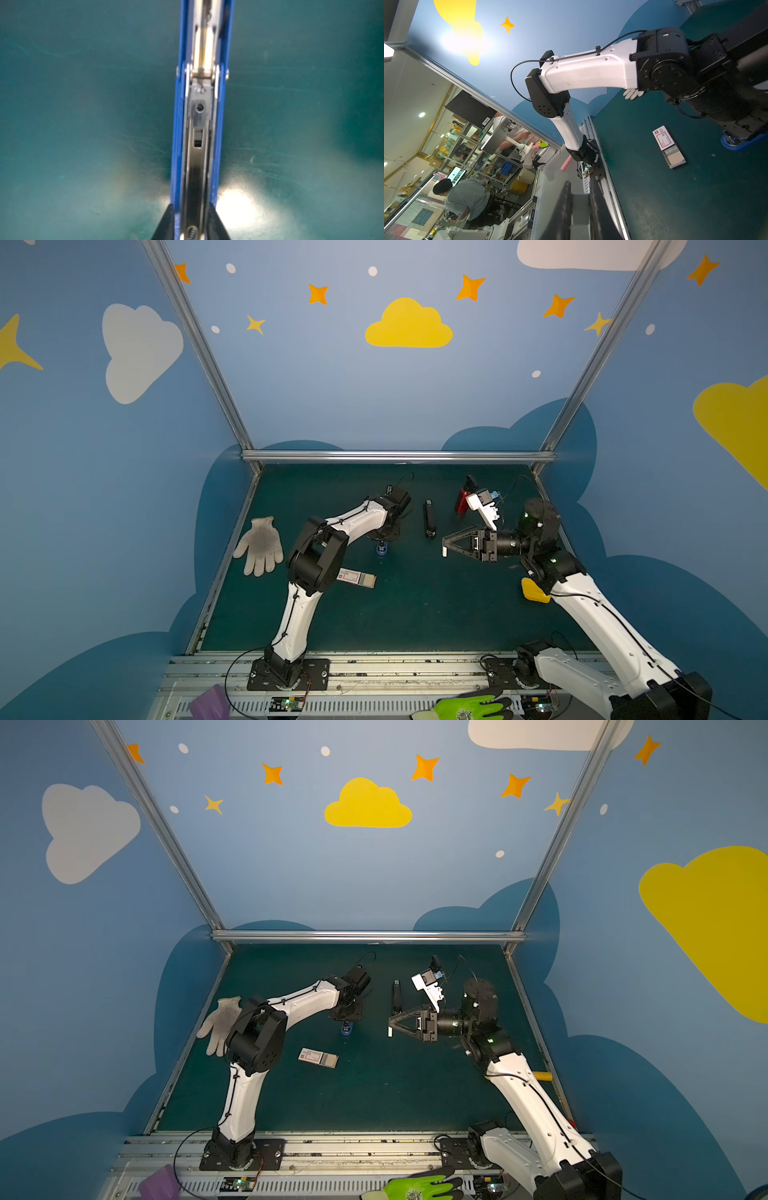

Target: Load the staples into the stapler

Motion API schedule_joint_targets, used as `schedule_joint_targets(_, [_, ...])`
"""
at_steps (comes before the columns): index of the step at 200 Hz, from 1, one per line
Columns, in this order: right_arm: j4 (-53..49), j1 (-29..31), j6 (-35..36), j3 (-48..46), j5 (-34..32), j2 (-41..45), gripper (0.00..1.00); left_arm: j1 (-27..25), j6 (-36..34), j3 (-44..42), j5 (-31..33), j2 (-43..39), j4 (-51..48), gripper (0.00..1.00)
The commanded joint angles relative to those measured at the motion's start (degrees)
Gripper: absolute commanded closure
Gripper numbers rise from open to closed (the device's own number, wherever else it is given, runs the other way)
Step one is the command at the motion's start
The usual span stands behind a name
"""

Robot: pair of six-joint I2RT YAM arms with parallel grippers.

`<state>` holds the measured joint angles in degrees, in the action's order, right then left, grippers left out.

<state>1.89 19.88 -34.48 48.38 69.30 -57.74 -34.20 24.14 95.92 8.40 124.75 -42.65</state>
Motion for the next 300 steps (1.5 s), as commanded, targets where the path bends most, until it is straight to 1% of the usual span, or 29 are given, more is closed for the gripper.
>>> schedule_joint_targets(1, [0.6,-0.5,0.5,-0.8,1.4,0.0,0.85,-1.3,0.7,0.4,-1.8,0.8,-3.5,0.85])
schedule_joint_targets(13, [0.9,-0.7,0.4,-1.0,1.4,-0.1,0.85,-2.2,1.4,0.0,-2.4,0.6,-4.0,0.92])
schedule_joint_targets(27, [1.0,-0.9,0.5,-1.0,1.5,0.0,0.85,-3.1,3.2,-0.9,-3.7,-0.1,-4.1,0.96])
schedule_joint_targets(63, [0.6,-1.6,0.9,-1.6,1.5,-0.1,0.85,-6.4,7.3,-3.7,-5.1,-3.6,-4.0,0.96])
schedule_joint_targets(71, [0.7,-1.7,0.9,-1.7,1.5,-0.2,0.85,-7.3,8.3,-4.4,-5.8,-4.2,-3.7,0.93])
schedule_joint_targets(81, [0.7,-1.9,0.9,-1.7,1.6,-0.3,0.85,-8.0,9.2,-5.2,-7.4,-4.6,-2.9,0.83])
schedule_joint_targets(87, [0.9,-1.9,0.9,-1.7,1.6,-0.3,0.85,-8.4,9.7,-5.4,-8.3,-4.7,-2.5,0.76])
schedule_joint_targets(99, [0.9,-2.2,1.0,-1.9,1.6,-0.3,0.85,-9.1,10.3,-5.6,-10.2,-4.5,-1.8,0.67])
schedule_joint_targets(108, [0.8,-2.4,1.1,-2.0,1.6,-0.3,0.85,-9.5,10.7,-5.3,-12.4,-4.2,-1.5,0.63])
schedule_joint_targets(152, [-1.5,-4.7,2.2,-1.8,1.6,0.8,0.85,-11.2,12.7,-5.5,-21.9,-4.9,3.1,0.61])
schedule_joint_targets(181, [-3.5,-6.0,3.0,-1.0,1.1,1.5,0.85,-11.3,12.8,-6.9,-20.9,-7.2,4.0,0.61])
schedule_joint_targets(188, [-4.7,-6.3,3.6,-0.6,0.7,1.5,0.85,-11.0,12.7,-7.9,-18.9,-8.5,4.0,0.61])
schedule_joint_targets(201, [-6.3,-6.7,4.4,-0.2,0.1,1.5,0.85,-10.3,13.0,-11.9,-18.3,-12.3,6.3,0.60])
schedule_joint_targets(223, [-8.4,-7.0,5.3,0.7,-2.9,1.2,0.84,-8.3,13.9,-19.1,-16.6,-20.2,8.5,0.59])
schedule_joint_targets(235, [-9.2,-6.8,4.9,0.8,-6.4,0.8,0.84,-7.2,13.8,-22.7,-14.0,-25.0,8.1,0.58])
schedule_joint_targets(245, [-7.5,-6.5,4.1,0.0,-9.9,0.2,0.83,-6.2,13.4,-25.8,-12.1,-29.3,7.9,0.57])
schedule_joint_targets(254, [-4.9,-5.9,4.8,-0.9,-12.7,-0.5,0.83,-5.3,13.0,-28.5,-11.1,-33.2,7.9,0.56])
schedule_joint_targets(265, [-3.7,-4.7,5.8,-1.4,-17.3,-1.4,0.83,-4.5,12.3,-31.7,-10.9,-37.9,8.8,0.55])
schedule_joint_targets(279, [-4.9,-3.0,7.1,-0.5,-22.8,-3.2,0.82,-3.5,11.4,-35.4,-11.4,-43.8,10.3,0.54])
schedule_joint_targets(291, [-8.8,-0.9,9.4,1.9,-27.9,-5.7,0.82,-2.9,11.0,-38.5,-12.0,-48.8,11.8,0.52])
schedule_joint_targets(300, [-10.8,1.2,11.0,3.7,-31.2,-7.7,0.82,-2.6,11.4,-40.9,-12.5,-52.5,13.3,0.48])
